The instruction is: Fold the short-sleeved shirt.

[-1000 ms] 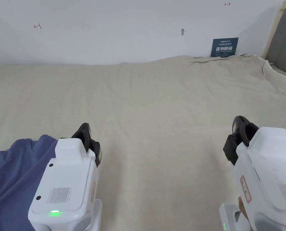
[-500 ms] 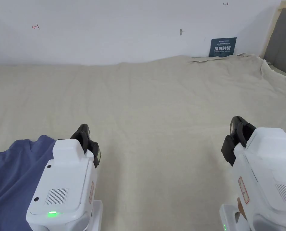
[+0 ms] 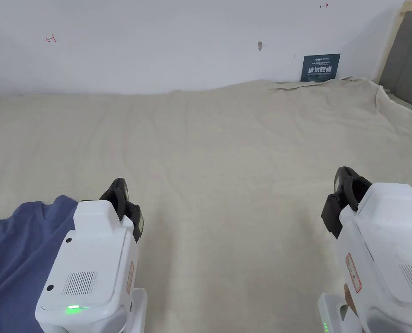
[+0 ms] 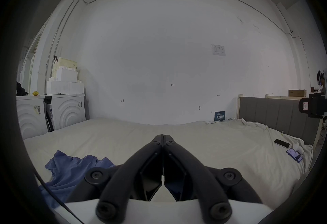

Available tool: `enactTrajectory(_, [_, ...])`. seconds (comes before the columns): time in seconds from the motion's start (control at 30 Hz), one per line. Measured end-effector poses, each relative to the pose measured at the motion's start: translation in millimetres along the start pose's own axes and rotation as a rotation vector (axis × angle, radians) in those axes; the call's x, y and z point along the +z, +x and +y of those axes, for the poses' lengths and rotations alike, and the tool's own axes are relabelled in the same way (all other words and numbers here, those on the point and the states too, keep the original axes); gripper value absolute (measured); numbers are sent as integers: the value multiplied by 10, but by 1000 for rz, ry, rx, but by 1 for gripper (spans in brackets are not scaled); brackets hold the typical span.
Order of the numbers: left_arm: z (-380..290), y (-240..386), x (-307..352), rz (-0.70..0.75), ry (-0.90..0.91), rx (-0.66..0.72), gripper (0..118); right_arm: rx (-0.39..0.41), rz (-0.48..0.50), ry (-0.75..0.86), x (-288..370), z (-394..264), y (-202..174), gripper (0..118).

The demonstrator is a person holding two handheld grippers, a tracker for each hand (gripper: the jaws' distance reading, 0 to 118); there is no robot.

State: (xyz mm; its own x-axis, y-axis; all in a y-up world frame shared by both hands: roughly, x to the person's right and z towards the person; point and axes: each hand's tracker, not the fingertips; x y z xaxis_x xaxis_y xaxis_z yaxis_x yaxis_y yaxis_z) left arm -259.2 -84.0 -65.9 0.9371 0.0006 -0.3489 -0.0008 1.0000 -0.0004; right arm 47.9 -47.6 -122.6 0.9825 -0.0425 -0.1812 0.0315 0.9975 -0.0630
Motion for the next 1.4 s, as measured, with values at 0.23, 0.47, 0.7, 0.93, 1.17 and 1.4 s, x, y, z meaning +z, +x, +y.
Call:
enactTrajectory(0.23, [13,9,8,-9,1,-11,0,2,-1,2,-1,-5,13,0])
enactTrajectory(0.47, [25,-15,5,-7,-5,6,0,7,9,4,9,14,-10,0])
enactTrajectory(0.7, [77,-205,38,33,10,14,0,28,40,10,-38,67,-181,0])
enactTrajectory(0.93, [171,-677,195,150,36,-9,0,30,149,24,-227,67,-566,0])
enactTrajectory(1.17, [269,-1285,492,308,49,-59,0,24,324,29,-307,54,-1224,0])
enactTrajectory(1.4, [331,-1837,881,464,47,-72,0,24,498,27,-236,14,-1885,0])
